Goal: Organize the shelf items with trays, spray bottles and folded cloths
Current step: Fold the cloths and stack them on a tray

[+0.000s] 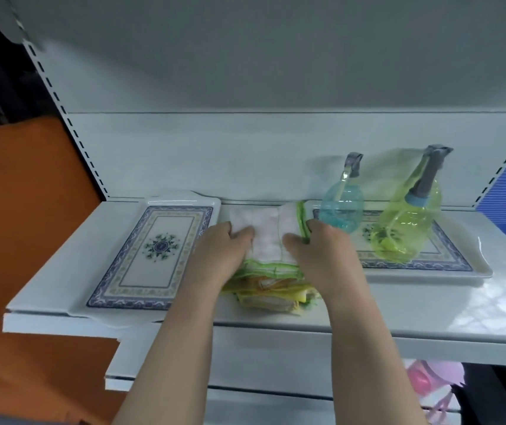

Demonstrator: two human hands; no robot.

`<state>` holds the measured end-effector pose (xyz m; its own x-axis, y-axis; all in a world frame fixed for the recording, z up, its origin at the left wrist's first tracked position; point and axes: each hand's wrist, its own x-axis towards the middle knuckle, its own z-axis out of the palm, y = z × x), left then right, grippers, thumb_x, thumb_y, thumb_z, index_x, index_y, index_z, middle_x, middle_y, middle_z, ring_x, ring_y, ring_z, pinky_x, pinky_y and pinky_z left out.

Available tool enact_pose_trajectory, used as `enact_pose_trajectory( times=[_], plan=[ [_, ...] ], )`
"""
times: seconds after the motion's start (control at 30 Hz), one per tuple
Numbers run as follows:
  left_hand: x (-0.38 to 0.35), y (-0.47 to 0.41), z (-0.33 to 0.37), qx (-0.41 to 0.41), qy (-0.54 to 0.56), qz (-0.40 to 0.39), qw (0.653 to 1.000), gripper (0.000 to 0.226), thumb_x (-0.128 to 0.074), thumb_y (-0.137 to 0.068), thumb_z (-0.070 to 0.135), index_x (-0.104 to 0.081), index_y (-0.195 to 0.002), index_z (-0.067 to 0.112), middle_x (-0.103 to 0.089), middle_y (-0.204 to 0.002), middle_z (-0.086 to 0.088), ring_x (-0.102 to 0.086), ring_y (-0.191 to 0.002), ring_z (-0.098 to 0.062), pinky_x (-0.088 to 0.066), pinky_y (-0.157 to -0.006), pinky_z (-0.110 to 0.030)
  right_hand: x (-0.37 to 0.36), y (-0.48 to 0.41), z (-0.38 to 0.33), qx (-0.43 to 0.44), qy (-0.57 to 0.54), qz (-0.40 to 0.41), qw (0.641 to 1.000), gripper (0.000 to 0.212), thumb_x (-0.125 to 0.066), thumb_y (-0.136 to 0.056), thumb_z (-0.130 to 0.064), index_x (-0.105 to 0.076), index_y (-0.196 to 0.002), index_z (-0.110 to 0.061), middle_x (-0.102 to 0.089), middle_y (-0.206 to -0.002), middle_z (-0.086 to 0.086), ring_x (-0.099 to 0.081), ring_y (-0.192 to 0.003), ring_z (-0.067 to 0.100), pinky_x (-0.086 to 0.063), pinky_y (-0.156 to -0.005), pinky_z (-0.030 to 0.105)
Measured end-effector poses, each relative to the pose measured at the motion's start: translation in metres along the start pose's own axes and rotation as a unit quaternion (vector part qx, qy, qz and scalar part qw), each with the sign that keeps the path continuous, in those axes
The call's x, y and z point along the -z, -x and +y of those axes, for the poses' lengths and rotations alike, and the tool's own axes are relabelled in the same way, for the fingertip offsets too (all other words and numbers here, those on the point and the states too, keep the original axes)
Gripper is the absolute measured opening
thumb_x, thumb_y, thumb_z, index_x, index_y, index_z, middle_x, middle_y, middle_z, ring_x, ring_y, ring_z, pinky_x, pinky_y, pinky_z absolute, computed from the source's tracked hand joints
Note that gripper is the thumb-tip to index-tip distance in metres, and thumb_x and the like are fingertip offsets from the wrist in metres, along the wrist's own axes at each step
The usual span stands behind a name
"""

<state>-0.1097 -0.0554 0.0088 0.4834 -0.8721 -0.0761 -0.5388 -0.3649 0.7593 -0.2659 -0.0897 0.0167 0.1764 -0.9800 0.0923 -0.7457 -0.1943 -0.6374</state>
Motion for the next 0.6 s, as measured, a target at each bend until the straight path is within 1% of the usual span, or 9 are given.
enact_pose_trajectory(
  times=[0.07, 0.13, 0.17, 0.23, 0.3, 0.37, 0.43, 0.53, 0.6],
  plan=[
    [-0.003, 0.001, -0.004, -0.006, 0.03, 0.025, 0.999, 0.032, -0.055, -0.092, 0.044, -0.055, -0.083, 0.014, -0.058, -0.082, -0.003, -0.057, -0.082, -0.024, -0.044, -0.074, -0.035, -0.005, 0.002, -0.002, 0.031, 0.025, 0.028, 0.999, 0.02, -0.052, -0.089, -0.026, -0.049, -0.08, -0.009, -0.056, -0.081, 0.011, -0.055, -0.078, 0.035, -0.041, -0.062, 0.037],
    [-0.003, 0.005, -0.004, -0.014, 0.069, 0.035, 0.997, 0.027, -0.057, -0.092, 0.039, -0.054, -0.079, 0.015, -0.055, -0.075, -0.002, -0.055, -0.074, -0.021, -0.038, -0.065, -0.032, -0.007, 0.004, -0.004, 0.042, 0.033, 0.05, 0.997, 0.018, -0.052, -0.091, -0.023, -0.054, -0.087, -0.006, -0.054, -0.089, 0.011, -0.054, -0.083, 0.036, -0.047, -0.07, 0.041],
    [-0.003, 0.006, -0.004, -0.021, 0.093, 0.036, 0.995, 0.021, -0.057, -0.092, 0.036, -0.056, -0.082, 0.018, -0.058, -0.076, 0.001, -0.056, -0.074, -0.017, -0.038, -0.064, -0.03, -0.007, 0.004, -0.004, 0.045, 0.037, 0.06, 0.997, 0.018, -0.052, -0.092, -0.021, -0.056, -0.09, -0.005, -0.054, -0.093, 0.011, -0.053, -0.086, 0.036, -0.049, -0.074, 0.043],
    [-0.005, 0.007, -0.002, -0.033, 0.135, 0.042, 0.989, 0.011, -0.059, -0.09, 0.032, -0.06, -0.099, 0.026, -0.066, -0.088, 0.008, -0.063, -0.083, -0.01, -0.045, -0.072, -0.028, -0.008, 0.005, -0.002, 0.053, 0.038, 0.07, 0.995, 0.016, -0.051, -0.092, -0.019, -0.055, -0.087, -0.004, -0.053, -0.097, 0.011, -0.052, -0.089, 0.036, -0.049, -0.076, 0.043],
    [-0.008, 0.007, 0.001, -0.047, 0.155, 0.05, 0.986, 0.023, -0.059, -0.088, 0.032, -0.057, -0.111, 0.032, -0.068, -0.097, 0.011, -0.064, -0.09, -0.008, -0.049, -0.081, -0.031, -0.008, 0.005, 0.0, 0.065, 0.036, 0.078, 0.994, 0.016, -0.051, -0.092, -0.016, -0.049, -0.08, -0.006, -0.053, -0.097, 0.011, -0.052, -0.088, 0.036, -0.047, -0.072, 0.04],
    [-0.01, 0.007, 0.004, -0.065, 0.164, 0.051, 0.983, 0.026, -0.059, -0.087, 0.033, -0.053, -0.112, 0.035, -0.066, -0.099, 0.011, -0.063, -0.09, -0.01, -0.049, -0.083, -0.033, -0.007, 0.005, 0.002, 0.075, 0.037, 0.081, 0.993, 0.016, -0.05, -0.092, -0.014, -0.044, -0.078, -0.008, -0.051, -0.092, 0.009, -0.052, -0.084, 0.035, -0.04, -0.064, 0.036],
    [-0.012, 0.009, 0.005, -0.084, 0.187, 0.049, 0.978, 0.024, -0.059, -0.089, 0.028, -0.051, -0.108, 0.04, -0.064, -0.096, 0.015, -0.062, -0.083, -0.008, -0.048, -0.079, -0.032, -0.005, 0.004, 0.002, 0.081, 0.044, 0.08, 0.993, 0.013, -0.049, -0.091, -0.013, -0.043, -0.079, -0.01, -0.05, -0.082, 0.006, -0.051, -0.077, 0.033, -0.034, -0.061, 0.035],
    [-0.014, 0.012, 0.006, -0.106, 0.234, 0.056, 0.965, 0.031, -0.061, -0.089, 0.025, -0.049, -0.109, 0.045, -0.066, -0.101, 0.008, -0.062, -0.08, -0.013, -0.05, -0.077, -0.035, -0.001, 0.004, 0.001, 0.084, 0.052, 0.09, 0.991, 0.012, -0.048, -0.09, -0.013, -0.042, -0.08, -0.012, -0.044, -0.067, 0.002, -0.045, -0.072, 0.033, -0.032, -0.063, 0.035],
    [-0.011, 0.015, 0.009, -0.112, 0.303, 0.066, 0.944, 0.038, -0.061, -0.092, 0.02, -0.048, -0.115, 0.046, -0.068, -0.102, 0.004, -0.062, -0.081, -0.013, -0.051, -0.076, -0.032, 0.004, 0.004, -0.001, 0.086, 0.01, 0.096, 0.992, 0.014, -0.048, -0.089, -0.012, -0.04, -0.078, -0.014, -0.039, -0.061, 0.0, -0.041, -0.069, 0.031, -0.031, -0.061, 0.036]
  ],
)
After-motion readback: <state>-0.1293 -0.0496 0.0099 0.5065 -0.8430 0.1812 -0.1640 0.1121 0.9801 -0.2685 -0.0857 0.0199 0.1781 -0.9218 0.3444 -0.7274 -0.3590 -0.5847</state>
